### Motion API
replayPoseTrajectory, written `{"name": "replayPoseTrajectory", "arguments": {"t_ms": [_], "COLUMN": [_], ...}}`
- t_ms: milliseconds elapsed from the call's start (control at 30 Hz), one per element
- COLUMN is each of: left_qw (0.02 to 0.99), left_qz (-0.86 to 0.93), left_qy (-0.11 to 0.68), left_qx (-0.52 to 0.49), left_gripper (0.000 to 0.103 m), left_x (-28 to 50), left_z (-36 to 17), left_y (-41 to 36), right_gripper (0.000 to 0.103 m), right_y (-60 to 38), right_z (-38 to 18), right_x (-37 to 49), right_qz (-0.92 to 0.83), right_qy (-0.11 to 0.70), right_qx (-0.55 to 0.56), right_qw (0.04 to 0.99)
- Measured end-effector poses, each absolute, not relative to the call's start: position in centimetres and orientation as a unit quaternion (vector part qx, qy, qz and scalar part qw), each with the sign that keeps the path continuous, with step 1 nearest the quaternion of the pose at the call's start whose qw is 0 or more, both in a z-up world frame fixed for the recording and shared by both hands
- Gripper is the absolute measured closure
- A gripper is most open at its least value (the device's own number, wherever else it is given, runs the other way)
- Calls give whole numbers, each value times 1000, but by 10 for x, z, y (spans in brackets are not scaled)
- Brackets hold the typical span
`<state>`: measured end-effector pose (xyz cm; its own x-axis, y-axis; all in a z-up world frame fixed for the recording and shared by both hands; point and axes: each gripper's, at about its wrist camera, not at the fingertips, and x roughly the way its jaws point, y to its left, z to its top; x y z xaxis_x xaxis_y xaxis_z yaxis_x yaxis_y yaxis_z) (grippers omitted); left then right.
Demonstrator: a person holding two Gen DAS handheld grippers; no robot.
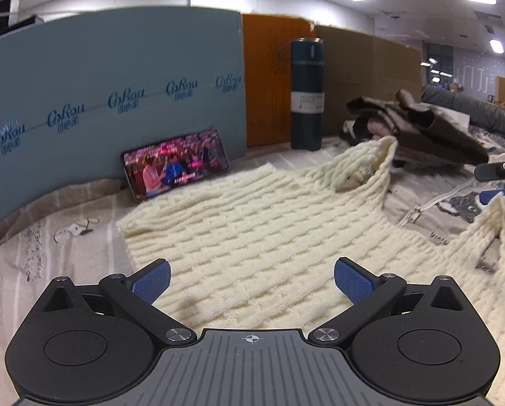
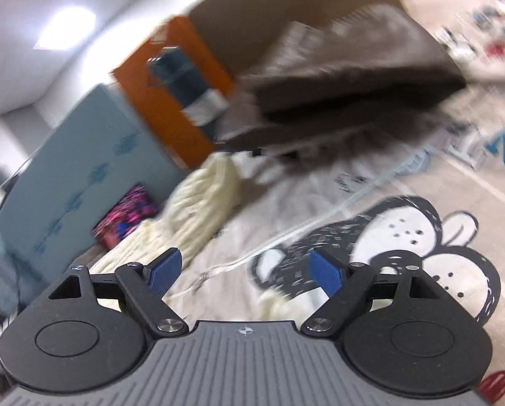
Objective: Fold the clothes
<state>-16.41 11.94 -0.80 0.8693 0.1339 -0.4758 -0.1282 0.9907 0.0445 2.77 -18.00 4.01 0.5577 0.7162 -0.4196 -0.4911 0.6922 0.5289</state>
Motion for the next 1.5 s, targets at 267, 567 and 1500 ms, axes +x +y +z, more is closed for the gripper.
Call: {"name": "replayPoseTrajectory", "arguments": {"t_ms": [267, 567, 1500], "left_qw": [970, 917, 950], "left_qz": [-114, -158, 10], "left_qy": [213, 296, 239], "left_qx": [32, 216, 201], "left_gripper": [0, 0, 32], "left_x": [-235, -267, -149], "left_z": [3, -22, -16], "left_y": [95, 39, 105], "right_gripper": [7, 6, 6], "right_y": [-170, -157, -215], "right_z": [48, 37, 30], "right_x": [-38, -56, -11], "right_qz": [530, 583, 373], "right_qy": [234, 241, 268], "right_qx": [23, 3, 178], "right_qw": [815, 776, 870]}}
